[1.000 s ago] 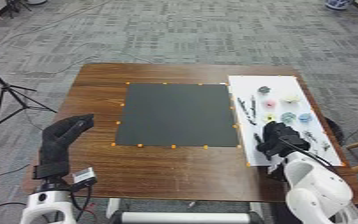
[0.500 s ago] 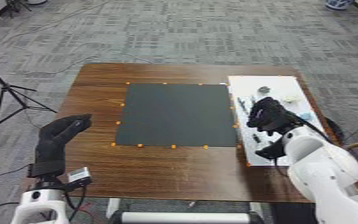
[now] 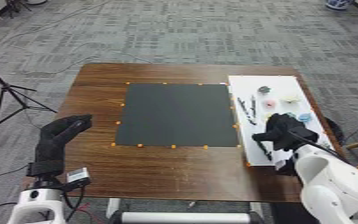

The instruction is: Arrange flowers

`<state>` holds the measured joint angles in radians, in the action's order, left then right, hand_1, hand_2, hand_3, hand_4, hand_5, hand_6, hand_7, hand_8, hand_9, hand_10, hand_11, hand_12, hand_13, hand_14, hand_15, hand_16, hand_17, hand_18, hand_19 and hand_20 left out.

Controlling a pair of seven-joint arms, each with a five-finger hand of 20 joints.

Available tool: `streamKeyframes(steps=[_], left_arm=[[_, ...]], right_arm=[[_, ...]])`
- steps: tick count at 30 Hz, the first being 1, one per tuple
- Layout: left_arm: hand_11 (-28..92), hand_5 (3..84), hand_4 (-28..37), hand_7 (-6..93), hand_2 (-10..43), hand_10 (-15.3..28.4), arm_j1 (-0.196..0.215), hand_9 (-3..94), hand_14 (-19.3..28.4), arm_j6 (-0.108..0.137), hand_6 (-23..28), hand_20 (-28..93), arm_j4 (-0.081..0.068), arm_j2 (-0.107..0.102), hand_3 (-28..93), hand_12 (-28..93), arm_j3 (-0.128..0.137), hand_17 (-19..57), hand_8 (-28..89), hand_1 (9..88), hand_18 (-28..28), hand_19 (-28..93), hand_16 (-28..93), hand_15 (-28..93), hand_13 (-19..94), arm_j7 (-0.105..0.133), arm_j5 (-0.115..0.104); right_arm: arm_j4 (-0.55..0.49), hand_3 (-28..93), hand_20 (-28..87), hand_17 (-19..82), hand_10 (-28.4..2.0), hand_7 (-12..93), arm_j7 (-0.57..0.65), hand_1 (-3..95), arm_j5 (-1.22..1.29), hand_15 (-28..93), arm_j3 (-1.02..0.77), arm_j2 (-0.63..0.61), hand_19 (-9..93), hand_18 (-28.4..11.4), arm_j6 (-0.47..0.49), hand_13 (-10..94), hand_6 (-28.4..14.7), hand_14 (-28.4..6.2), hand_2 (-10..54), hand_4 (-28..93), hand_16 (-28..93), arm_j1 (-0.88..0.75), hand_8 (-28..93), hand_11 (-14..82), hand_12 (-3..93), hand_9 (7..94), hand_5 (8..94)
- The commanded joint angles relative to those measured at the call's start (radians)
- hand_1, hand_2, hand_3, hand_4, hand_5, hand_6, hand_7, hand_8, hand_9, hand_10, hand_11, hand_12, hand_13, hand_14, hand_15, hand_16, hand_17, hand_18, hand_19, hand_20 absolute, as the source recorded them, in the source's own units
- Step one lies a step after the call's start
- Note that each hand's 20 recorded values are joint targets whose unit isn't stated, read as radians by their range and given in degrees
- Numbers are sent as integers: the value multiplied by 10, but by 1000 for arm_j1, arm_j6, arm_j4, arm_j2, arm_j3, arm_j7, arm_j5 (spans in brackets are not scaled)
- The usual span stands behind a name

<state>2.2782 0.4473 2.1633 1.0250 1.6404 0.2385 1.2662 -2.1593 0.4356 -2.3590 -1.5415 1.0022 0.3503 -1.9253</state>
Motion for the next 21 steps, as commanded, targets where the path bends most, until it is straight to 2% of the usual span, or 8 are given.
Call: streamKeyframes(steps=[1, 6, 16, 17, 18, 19, 20, 21], left_arm=[[247, 538, -202, 217, -10, 142, -6, 545, 170, -32, 17, 163, 10, 4, 678, 148, 2, 51, -89, 295, 122, 134, 19, 243, 440, -19, 27], [246, 536, -202, 215, -10, 142, 2, 544, 170, -36, 17, 162, 15, 9, 677, 149, 5, 51, -88, 295, 123, 134, 20, 243, 439, -21, 29], [246, 536, -201, 214, -10, 143, 14, 543, 171, -44, 18, 161, 21, 18, 675, 149, 9, 51, -88, 297, 124, 134, 20, 242, 439, -18, 26], [246, 536, -201, 214, -10, 143, 4, 543, 171, -50, 18, 160, 16, 16, 675, 149, 7, 51, -88, 297, 124, 134, 20, 242, 439, -16, 25], [246, 536, -201, 213, -10, 143, 9, 542, 171, -35, 18, 160, 18, 0, 674, 149, 2, 50, -88, 297, 124, 134, 20, 242, 439, -15, 14], [246, 536, -201, 213, -10, 143, 7, 543, 172, -45, 19, 160, 16, 11, 674, 148, 5, 51, -88, 298, 124, 133, 21, 243, 439, -15, 20], [246, 536, -201, 212, -10, 143, 6, 542, 172, -47, 19, 160, 16, 11, 674, 148, 5, 50, -88, 298, 124, 133, 20, 242, 439, -16, 19], [246, 536, -201, 212, -10, 143, 1, 542, 172, -58, 19, 160, 16, 25, 674, 149, 9, 50, -88, 298, 124, 133, 20, 242, 439, -22, 30]], right_arm=[[29, 567, 588, 661, -144, 327, 6, 274, -14, 575, 6, -35, 932, -121, 17, 924, -76, -33, -95, -58, 405, -29, -34, 356, 334, 856, 674], [38, 565, 590, 663, -141, 335, 4, 290, -28, 579, 0, -51, 932, -120, -9, 927, -73, -34, -95, -59, 401, -55, -30, 368, 338, 859, 683], [31, 567, 575, 676, -135, 371, 47, 383, 4, 582, 22, -50, 932, -114, 77, 936, -67, -28, -95, -64, 384, -49, -36, 386, 338, 868, 691], [31, 568, 573, 681, -135, 375, 54, 389, 4, 587, 28, -50, 932, -112, 61, 936, -65, -28, -95, -65, 381, -51, -37, 388, 337, 873, 697], [32, 566, 573, 685, -131, 376, 52, 395, 6, 599, 31, -43, 932, -113, 73, 937, -63, -27, -95, -66, 363, -46, -10, 391, 336, 880, 701], [30, 555, 572, 689, -130, 366, 62, 407, 21, 607, 36, -40, 932, -112, 84, 937, -60, -27, -95, -64, 351, -41, 79, 392, 336, 883, 703], [30, 548, 571, 692, -130, 356, 62, 414, 23, 612, 38, -35, 932, -112, 91, 937, -57, -27, -95, -61, 345, -38, 126, 391, 335, 887, 708], [32, 542, 571, 694, -130, 351, 59, 419, 29, 616, 43, -33, 932, -111, 88, 937, -55, -27, -95, -60, 340, -34, 157, 391, 334, 890, 711]])
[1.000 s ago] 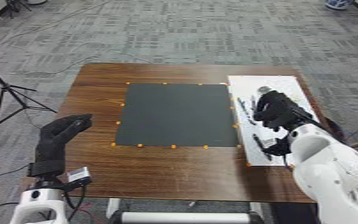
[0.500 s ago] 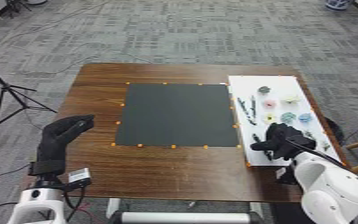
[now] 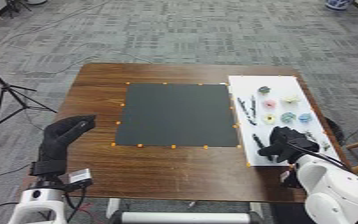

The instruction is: Arrange flowers

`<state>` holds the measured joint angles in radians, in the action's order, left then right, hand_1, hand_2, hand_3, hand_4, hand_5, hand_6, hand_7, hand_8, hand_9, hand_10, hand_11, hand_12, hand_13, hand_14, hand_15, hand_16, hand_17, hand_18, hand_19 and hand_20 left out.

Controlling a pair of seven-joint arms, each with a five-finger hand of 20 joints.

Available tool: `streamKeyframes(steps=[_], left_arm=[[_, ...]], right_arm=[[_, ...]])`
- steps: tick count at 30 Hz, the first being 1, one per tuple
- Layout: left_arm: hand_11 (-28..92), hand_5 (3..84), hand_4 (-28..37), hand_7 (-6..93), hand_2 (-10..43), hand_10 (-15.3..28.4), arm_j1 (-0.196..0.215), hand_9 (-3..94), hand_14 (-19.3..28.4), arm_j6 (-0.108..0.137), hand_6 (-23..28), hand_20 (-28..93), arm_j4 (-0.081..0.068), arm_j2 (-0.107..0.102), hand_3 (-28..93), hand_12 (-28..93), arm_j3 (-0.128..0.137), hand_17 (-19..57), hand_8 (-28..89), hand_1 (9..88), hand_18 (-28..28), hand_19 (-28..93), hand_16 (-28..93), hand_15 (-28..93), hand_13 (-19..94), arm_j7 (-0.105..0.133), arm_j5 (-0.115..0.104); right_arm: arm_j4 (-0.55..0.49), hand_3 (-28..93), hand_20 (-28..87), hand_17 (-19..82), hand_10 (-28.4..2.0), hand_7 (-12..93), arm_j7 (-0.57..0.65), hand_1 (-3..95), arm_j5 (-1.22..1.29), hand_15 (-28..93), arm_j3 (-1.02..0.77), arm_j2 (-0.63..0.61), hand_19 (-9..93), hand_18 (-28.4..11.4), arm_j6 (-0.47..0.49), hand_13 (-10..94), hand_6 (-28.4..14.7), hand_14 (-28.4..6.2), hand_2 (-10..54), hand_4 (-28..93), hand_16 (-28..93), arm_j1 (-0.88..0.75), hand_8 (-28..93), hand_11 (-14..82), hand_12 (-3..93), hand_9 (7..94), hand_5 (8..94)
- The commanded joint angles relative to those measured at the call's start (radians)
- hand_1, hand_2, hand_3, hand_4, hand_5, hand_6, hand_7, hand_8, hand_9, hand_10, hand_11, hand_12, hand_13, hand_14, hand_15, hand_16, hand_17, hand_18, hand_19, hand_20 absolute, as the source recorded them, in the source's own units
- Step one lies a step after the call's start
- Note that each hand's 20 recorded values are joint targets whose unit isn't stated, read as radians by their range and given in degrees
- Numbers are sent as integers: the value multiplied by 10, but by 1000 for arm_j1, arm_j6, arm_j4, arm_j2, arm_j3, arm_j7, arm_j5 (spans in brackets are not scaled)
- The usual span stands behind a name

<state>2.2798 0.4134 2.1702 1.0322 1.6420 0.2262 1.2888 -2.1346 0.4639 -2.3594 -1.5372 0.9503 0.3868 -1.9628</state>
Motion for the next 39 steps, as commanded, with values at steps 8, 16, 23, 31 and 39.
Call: streamKeyframes(steps=[8, 16, 23, 31, 39], left_arm=[[246, 536, -200, 210, -10, 143, 7, 542, 172, -27, 21, 159, 11, 17, 674, 149, 7, 50, -86, 298, 124, 132, 21, 240, 437, -12, 4], [246, 537, -199, 210, -9, 143, 6, 542, 172, -29, 20, 160, 12, 14, 672, 149, 16, 50, -86, 298, 124, 131, 21, 241, 438, -17, 1], [245, 536, -199, 208, -9, 144, 8, 541, 173, -39, 21, 160, 12, 10, 673, 149, 19, 50, -86, 297, 124, 131, 21, 241, 436, -22, -6], [245, 536, -201, 207, -7, 145, -3, 541, 172, -44, 22, 160, -35, -52, 673, 149, 36, 50, -84, 296, 124, 131, 21, 240, 436, -19, -26], [231, 540, -205, 216, -8, 141, -2, 526, 151, 54, 20, 152, -111, -142, 682, 140, 70, 57, -89, 293, 110, 109, 12, 165, 394, 19, -117]], right_arm=[[27, 459, 578, 718, -124, 327, 61, 492, 88, 660, 79, 39, 932, -116, 80, 937, -34, -20, -95, -27, 293, 57, 282, 396, 330, 921, 755], [31, 480, 588, 729, -117, 349, 54, 590, 97, 680, 76, 30, 932, -117, 70, 937, -21, -16, -95, 21, 281, 85, 302, 405, 332, 931, 765], [-3, 507, 609, 737, -114, 370, 32, 574, 181, 699, 20, 40, 932, -120, 5, 937, -29, -9, -95, 63, 277, 111, 305, 425, 330, 935, 763], [-59, 529, 629, 745, -117, 381, -12, 561, 280, 719, 24, 64, 932, -122, -31, 937, -36, -9, -95, 77, 268, 202, 305, 441, 325, 937, 770], [-32, 542, 632, 746, -118, 382, -21, 558, 275, 723, 147, 108, 932, -122, 38, 937, -38, -9, -95, 68, 264, 265, 305, 444, 321, 937, 770]])
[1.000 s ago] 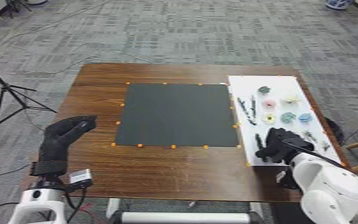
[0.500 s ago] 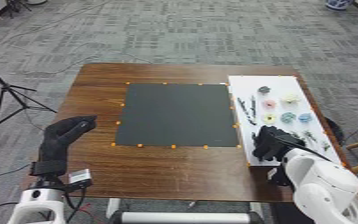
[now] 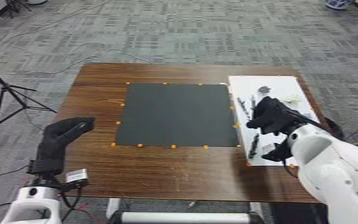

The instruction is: Arrange flowers

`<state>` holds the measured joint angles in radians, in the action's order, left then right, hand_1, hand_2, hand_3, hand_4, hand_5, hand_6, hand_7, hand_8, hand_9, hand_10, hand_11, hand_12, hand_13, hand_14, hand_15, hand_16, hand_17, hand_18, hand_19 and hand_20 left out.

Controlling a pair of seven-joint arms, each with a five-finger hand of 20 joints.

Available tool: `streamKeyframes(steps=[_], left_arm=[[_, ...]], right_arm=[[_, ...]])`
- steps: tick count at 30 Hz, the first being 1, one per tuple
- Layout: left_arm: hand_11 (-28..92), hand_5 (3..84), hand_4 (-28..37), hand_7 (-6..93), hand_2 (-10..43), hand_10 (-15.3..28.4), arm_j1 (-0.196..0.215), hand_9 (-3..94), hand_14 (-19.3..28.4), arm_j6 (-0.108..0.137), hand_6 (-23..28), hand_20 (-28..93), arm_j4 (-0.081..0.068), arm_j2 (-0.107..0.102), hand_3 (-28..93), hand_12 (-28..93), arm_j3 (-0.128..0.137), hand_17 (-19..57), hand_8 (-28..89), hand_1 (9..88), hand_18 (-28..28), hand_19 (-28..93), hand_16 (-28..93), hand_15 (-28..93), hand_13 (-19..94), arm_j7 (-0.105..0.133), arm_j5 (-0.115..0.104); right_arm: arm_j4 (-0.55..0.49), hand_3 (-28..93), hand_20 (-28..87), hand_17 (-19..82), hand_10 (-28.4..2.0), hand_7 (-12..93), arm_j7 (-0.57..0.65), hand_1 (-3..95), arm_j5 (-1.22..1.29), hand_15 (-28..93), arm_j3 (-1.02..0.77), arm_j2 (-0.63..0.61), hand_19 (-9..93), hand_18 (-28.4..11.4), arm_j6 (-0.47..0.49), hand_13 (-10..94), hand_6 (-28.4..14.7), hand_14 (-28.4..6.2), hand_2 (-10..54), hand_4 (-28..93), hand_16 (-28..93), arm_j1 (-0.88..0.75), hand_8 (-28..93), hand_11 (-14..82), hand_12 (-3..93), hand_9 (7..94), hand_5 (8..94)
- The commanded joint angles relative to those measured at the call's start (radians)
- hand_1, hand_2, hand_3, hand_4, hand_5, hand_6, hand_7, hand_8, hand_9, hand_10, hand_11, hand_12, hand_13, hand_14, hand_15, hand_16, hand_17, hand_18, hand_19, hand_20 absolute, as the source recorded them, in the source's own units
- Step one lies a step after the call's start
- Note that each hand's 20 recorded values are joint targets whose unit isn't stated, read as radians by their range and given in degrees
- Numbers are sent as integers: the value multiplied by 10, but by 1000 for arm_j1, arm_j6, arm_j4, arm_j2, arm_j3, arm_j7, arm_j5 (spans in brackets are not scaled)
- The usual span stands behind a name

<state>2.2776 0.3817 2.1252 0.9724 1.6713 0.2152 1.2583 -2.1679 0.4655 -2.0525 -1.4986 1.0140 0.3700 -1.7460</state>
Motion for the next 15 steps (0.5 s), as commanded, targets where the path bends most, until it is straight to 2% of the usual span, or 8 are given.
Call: streamKeyframes(steps=[1, 4, 6, 8, 9, 10, 12, 15], left_arm=[[227, 539, -206, 215, -8, 141, -2, 520, 147, 84, 20, 151, -64, -80, 683, 138, 47, 56, -90, 292, 106, 106, 13, 152, 386, 29, -91], [222, 537, -210, 215, -8, 141, 10, 515, 144, 73, 20, 151, -56, -73, 689, 138, 56, 56, -91, 287, 103, 100, 20, 140, 382, 27, -77], [224, 536, -211, 215, -8, 140, 24, 515, 148, 57, 20, 153, -49, -64, 691, 140, 63, 56, -91, 285, 103, 100, 26, 144, 386, 23, -75], [224, 536, -213, 216, -8, 140, 35, 515, 151, 47, 20, 156, -45, -54, 692, 140, 66, 55, -90, 285, 106, 104, 31, 152, 390, 19, -68], [227, 536, -214, 217, -8, 140, 41, 515, 153, 43, 19, 157, -42, -48, 691, 142, 69, 54, -90, 285, 108, 106, 33, 158, 393, 18, -67], [229, 536, -214, 217, -7, 140, 46, 517, 158, 38, 20, 157, -39, -42, 692, 143, 70, 54, -91, 285, 110, 107, 36, 166, 400, 15, -65], [232, 536, -213, 217, -7, 141, 56, 520, 159, 40, 20, 158, -33, -34, 692, 144, 69, 54, -90, 283, 112, 109, 37, 177, 407, 17, -64], [234, 535, -212, 215, -8, 142, 57, 523, 161, 27, 20, 158, -28, -17, 692, 145, 61, 53, -90, 282, 114, 111, 37, 187, 412, 18, -47]], right_arm=[[5, 545, 632, 746, -118, 382, -16, 555, -50, 723, 112, 43, 932, -122, 66, 937, -38, -8, -95, 69, 264, 42, 306, 443, 321, 937, 770], [13, 559, 632, 744, -115, 390, -8, 518, -138, 718, 113, 19, 932, -120, 73, 937, -29, -8, -95, 74, 265, 3, 306, 439, 322, 937, 765], [17, 577, 632, 742, -115, 393, -5, 437, -177, 713, 100, -1, 932, -119, 97, 937, -32, -10, -95, 43, 269, -28, 286, 436, 320, 937, 765], [20, 612, 634, 739, -116, 401, 2, 368, -194, 709, 85, -15, 932, -121, 116, 937, -38, -14, -95, 16, 271, -57, 201, 430, 320, 937, 766], [21, 622, 634, 738, -117, 429, 7, 346, -197, 707, 79, -21, 932, -122, 126, 937, -42, -15, -95, 10, 272, -67, 63, 429, 320, 937, 767], [23, 623, 635, 738, -118, 446, 6, 331, -205, 706, 72, -24, 932, -123, 142, 937, -44, -16, -95, 10, 272, -77, -22, 427, 320, 937, 768], [29, 615, 634, 735, -119, 444, 9, 307, -202, 703, 64, -27, 932, -123, 148, 937, -48, -17, -95, 7, 272, -94, -48, 424, 321, 935, 768], [43, 601, 634, 728, -123, 429, 10, 260, -222, 692, 67, -27, 932, -126, 164, 937, -52, -20, -95, -1, 277, -107, -48, 418, 320, 932, 769]])
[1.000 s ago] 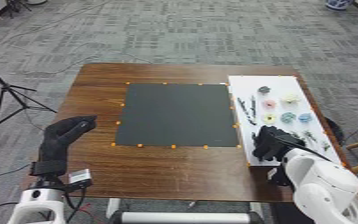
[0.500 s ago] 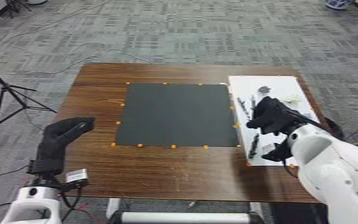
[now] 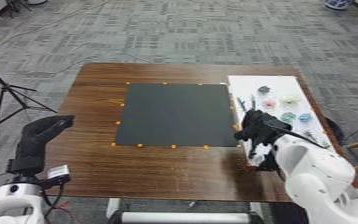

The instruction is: Arrange flowers

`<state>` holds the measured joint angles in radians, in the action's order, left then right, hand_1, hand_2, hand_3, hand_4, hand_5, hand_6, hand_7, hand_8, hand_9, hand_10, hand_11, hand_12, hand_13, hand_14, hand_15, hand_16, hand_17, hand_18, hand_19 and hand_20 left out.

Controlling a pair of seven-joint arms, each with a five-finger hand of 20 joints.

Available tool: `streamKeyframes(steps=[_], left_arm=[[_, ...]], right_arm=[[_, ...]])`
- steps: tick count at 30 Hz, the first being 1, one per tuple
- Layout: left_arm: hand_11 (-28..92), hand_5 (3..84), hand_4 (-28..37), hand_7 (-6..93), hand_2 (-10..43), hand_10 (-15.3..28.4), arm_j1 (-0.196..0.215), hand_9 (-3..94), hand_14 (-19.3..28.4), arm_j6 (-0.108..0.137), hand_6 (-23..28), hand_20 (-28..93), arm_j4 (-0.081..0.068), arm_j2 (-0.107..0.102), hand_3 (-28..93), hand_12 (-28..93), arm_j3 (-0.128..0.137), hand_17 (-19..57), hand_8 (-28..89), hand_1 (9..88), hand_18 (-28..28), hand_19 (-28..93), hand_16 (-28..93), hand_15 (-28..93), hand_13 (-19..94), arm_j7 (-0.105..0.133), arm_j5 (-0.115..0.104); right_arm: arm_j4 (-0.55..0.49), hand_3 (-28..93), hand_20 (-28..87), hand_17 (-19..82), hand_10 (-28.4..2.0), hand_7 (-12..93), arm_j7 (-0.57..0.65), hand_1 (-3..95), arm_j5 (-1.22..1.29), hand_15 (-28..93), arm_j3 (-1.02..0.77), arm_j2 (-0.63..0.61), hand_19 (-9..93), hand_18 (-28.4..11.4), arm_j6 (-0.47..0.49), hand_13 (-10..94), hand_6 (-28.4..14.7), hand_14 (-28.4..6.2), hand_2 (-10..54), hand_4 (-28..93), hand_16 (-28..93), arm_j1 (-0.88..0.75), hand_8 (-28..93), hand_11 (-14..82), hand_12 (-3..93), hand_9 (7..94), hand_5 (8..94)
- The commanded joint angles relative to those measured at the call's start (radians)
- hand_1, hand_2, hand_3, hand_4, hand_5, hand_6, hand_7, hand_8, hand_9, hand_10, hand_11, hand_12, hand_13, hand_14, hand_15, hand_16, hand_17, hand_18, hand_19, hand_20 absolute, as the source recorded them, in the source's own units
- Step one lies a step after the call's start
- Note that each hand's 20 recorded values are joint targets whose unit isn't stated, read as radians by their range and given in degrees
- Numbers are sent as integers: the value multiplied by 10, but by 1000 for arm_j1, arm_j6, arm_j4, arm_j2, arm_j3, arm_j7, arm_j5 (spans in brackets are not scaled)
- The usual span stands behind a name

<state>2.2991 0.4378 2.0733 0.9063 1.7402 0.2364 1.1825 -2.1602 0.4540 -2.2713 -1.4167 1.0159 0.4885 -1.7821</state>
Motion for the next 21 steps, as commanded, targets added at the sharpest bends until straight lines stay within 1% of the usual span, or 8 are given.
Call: streamKeyframes(steps=[1, 5, 6, 7, 13, 14, 17, 21], left_arm=[[236, 535, -212, 215, -10, 142, 36, 524, 162, -48, 20, 158, 23, 55, 693, 146, -8, 53, -90, 281, 115, 111, 37, 190, 413, 5, 36], [235, 531, -208, 211, -35, 144, 19, 521, 163, -91, 21, 156, 19, 67, 703, 146, -22, 53, -90, 256, 117, 109, 34, 192, 413, 5, 86], [235, 530, -207, 210, -39, 144, 22, 519, 163, -92, 21, 156, 22, 71, 704, 146, -23, 53, -89, 251, 118, 108, 33, 191, 411, 1, 92], [234, 530, -206, 209, -42, 144, 11, 518, 163, -96, 22, 155, 18, 72, 705, 146, -32, 52, -89, 248, 118, 107, 33, 190, 411, -1, 97], [231, 528, -211, 207, -45, 145, -6, 517, 164, -100, 21, 155, 16, 85, 707, 147, -61, 52, -87, 245, 121, 104, 34, 185, 409, -13, 96], [231, 528, -211, 207, -43, 145, -3, 517, 164, -106, 22, 156, 19, 89, 706, 147, -57, 51, -87, 247, 121, 105, 34, 185, 409, -15, 97], [231, 528, -211, 207, -40, 144, 8, 517, 166, -102, 22, 156, 25, 92, 703, 148, -53, 51, -86, 250, 122, 105, 35, 186, 410, -13, 94], [231, 530, -209, 205, -38, 145, 6, 518, 169, -104, 23, 156, 24, 94, 702, 148, -55, 51, -86, 251, 122, 106, 36, 192, 414, -14, 89]], right_arm=[[40, 597, 633, 728, -124, 423, 26, 252, -10, 689, -8, -27, 932, -126, 49, 937, -54, -21, -95, -5, 279, -69, -46, 417, 320, 932, 770], [65, 594, 630, 728, -126, 418, 35, 244, -44, 686, 22, -22, 932, -126, 20, 937, -55, -22, -95, -12, 282, -65, -39, 415, 318, 933, 770], [75, 593, 629, 728, -125, 418, 26, 248, -60, 687, 29, -14, 932, -126, 28, 937, -54, -23, -95, -13, 281, -57, -38, 415, 317, 933, 770], [78, 593, 629, 728, -125, 419, 31, 258, -72, 687, 33, -9, 932, -127, 38, 937, -54, -23, -95, -14, 281, -56, -37, 416, 317, 934, 772], [117, 585, 623, 730, -121, 431, 61, 324, -77, 696, 63, 7, 932, -125, 13, 937, -50, -21, -95, -24, 269, -48, -34, 424, 312, 935, 769], [112, 585, 623, 730, -121, 434, 64, 340, -63, 698, 56, 6, 932, -125, 1, 937, -49, -20, -95, -28, 267, -53, -35, 425, 311, 936, 769], [88, 586, 622, 735, -119, 447, 64, 347, -45, 703, 28, 1, 932, -126, -9, 937, -45, -16, -95, -33, 263, -56, -35, 433, 309, 937, 769], [46, 596, 625, 738, -117, 456, 61, 341, 2, 708, -17, -15, 932, -127, 3, 937, -43, -16, -95, -34, 259, -54, -39, 440, 305, 937, 769]])
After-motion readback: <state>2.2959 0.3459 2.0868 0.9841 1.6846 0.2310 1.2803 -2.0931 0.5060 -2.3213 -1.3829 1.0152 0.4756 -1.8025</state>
